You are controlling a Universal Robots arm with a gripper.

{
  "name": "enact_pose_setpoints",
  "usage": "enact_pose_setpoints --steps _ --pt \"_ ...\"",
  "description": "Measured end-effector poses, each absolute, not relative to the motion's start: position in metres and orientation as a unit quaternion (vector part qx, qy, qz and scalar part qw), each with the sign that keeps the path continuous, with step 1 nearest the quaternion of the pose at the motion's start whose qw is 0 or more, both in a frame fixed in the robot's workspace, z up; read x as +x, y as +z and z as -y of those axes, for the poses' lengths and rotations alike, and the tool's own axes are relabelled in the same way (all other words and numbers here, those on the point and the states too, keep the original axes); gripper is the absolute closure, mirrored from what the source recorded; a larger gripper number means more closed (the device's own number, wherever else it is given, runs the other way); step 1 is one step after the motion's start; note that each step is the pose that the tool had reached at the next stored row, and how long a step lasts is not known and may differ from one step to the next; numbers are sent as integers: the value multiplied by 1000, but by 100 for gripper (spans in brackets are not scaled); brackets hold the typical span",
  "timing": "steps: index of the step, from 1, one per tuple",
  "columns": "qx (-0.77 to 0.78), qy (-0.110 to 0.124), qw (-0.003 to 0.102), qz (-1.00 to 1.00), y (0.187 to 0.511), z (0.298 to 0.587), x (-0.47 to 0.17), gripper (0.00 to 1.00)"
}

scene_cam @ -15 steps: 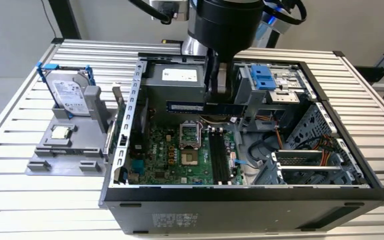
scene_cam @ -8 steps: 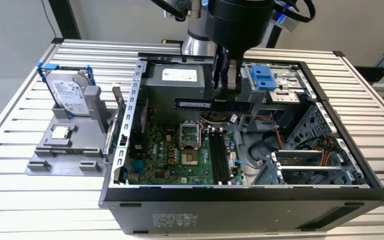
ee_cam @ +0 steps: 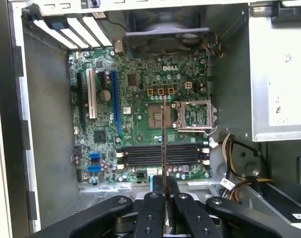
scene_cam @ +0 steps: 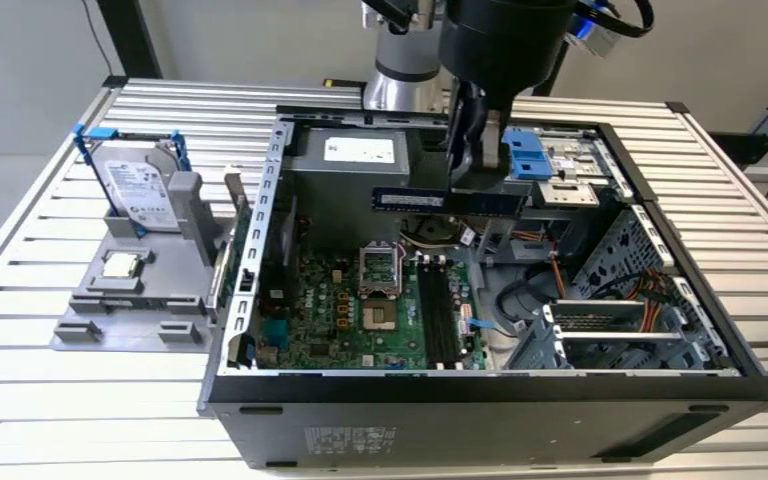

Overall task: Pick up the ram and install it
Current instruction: 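Pick up the ram and move it above insertion slot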

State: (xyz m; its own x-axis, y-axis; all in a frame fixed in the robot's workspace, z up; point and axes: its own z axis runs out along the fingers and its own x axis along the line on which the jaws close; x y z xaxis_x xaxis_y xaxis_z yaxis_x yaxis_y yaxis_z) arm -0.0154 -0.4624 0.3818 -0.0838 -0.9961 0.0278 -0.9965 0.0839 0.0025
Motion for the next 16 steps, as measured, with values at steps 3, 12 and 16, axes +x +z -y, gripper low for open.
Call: enact_pose_setpoints --steps 3,12,16 --pt "677 8 11 736 382 456 -12 100" --pt "676 8 11 737 382 437 -2 100" --pt "675 8 11 738 382 434 5 100"
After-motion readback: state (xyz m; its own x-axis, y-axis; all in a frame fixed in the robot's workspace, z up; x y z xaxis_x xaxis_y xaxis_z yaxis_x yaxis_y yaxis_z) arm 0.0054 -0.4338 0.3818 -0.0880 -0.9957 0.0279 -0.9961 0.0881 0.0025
